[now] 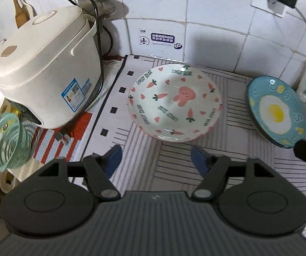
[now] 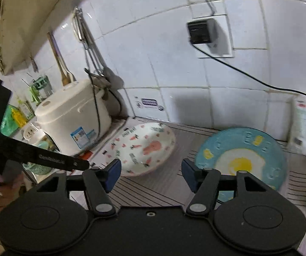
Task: Organize plates and bowls
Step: 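Move both grippers to the pink bunny plate rim and close them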
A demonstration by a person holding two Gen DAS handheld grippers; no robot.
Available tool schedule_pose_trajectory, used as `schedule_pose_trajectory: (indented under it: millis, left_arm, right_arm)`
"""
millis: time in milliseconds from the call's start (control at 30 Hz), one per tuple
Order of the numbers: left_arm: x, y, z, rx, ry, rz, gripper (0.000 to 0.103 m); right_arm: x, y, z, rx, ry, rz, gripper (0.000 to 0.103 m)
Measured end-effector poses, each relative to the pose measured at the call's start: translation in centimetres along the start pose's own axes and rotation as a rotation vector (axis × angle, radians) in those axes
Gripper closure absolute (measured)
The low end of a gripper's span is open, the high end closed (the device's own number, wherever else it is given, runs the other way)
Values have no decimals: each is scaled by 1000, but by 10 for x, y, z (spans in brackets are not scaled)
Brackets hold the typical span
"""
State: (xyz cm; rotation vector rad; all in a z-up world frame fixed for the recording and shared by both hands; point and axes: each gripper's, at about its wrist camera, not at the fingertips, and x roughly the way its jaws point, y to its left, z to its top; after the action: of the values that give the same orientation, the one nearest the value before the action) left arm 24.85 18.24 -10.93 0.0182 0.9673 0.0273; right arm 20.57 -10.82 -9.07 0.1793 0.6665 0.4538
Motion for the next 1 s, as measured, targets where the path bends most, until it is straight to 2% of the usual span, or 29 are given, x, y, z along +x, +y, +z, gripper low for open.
schedule_pose_trajectory:
  millis: [33, 167, 267, 400, 567, 633, 700, 800, 833, 867, 933, 1000]
  left_arm:
    - [6, 4, 1, 5, -8, 0, 18]
    - [30, 19, 4, 1, -47, 38, 10]
    - [53, 29, 7, -2, -52, 60, 10]
    - [83, 44, 11, -45, -52, 29, 10]
    - [111, 52, 15, -33, -62, 3, 10]
    - [122, 54, 18, -18, -36, -13, 11]
    - [131, 56, 20, -9, 0, -61, 13]
    - [138, 55, 21, 10, -1, -73, 14]
    - [140, 55, 22, 12, 1, -78, 17]
    - [142, 56, 23, 9, 8, -86, 20]
    - [146, 58, 24, -15, 26, -116, 32]
    - [149, 61, 25, -35, 53, -144, 40]
  right_arm:
    - [5, 3, -1, -1, -4, 1, 27]
    - [31, 10, -10, 45, -28, -8, 27]
    - [53, 8, -20, 103, -83, -40, 27]
    - [90, 3, -34, 176, -76, -87, 27]
    - [127, -7, -47, 331, -47, -85, 27]
    - [140, -7, -51, 348, -25, -93, 27]
    - [152, -6, -52, 357, -3, -103, 27]
    - [164, -7, -55, 386, 7, -136, 27]
    - [167, -7, -56, 391, 12, -143, 27]
    - [171, -8, -56, 393, 20, -149, 30]
    - [176, -9, -56, 390, 37, -148, 40]
    - [179, -12, -55, 411, 43, -129, 56]
